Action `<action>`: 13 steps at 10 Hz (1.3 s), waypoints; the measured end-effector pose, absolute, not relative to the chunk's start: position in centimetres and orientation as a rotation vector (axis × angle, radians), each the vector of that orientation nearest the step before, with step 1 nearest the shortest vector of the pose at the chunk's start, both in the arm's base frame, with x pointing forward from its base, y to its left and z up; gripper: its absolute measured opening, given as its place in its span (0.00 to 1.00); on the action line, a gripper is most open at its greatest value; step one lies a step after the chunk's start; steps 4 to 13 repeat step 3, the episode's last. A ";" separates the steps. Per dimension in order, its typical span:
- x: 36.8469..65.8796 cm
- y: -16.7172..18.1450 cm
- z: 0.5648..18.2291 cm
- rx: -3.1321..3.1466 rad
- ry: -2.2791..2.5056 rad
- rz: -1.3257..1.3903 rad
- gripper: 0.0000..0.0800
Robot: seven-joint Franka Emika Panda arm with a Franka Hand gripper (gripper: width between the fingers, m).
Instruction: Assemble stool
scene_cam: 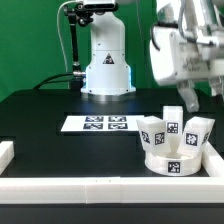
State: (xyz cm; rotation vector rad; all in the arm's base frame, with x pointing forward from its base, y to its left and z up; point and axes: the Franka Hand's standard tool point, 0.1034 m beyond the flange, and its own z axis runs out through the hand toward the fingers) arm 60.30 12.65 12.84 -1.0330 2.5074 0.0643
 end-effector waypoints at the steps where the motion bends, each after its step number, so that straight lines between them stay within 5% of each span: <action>1: 60.2 12.6 12.6 -1.042 2.507 0.059 0.80; 13: 60.2 12.6 12.4 -1.045 2.510 0.059 0.81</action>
Offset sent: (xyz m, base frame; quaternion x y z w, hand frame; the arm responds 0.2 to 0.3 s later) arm 0.0000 0.0000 0.0000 0.0000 0.0000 0.0000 1.0000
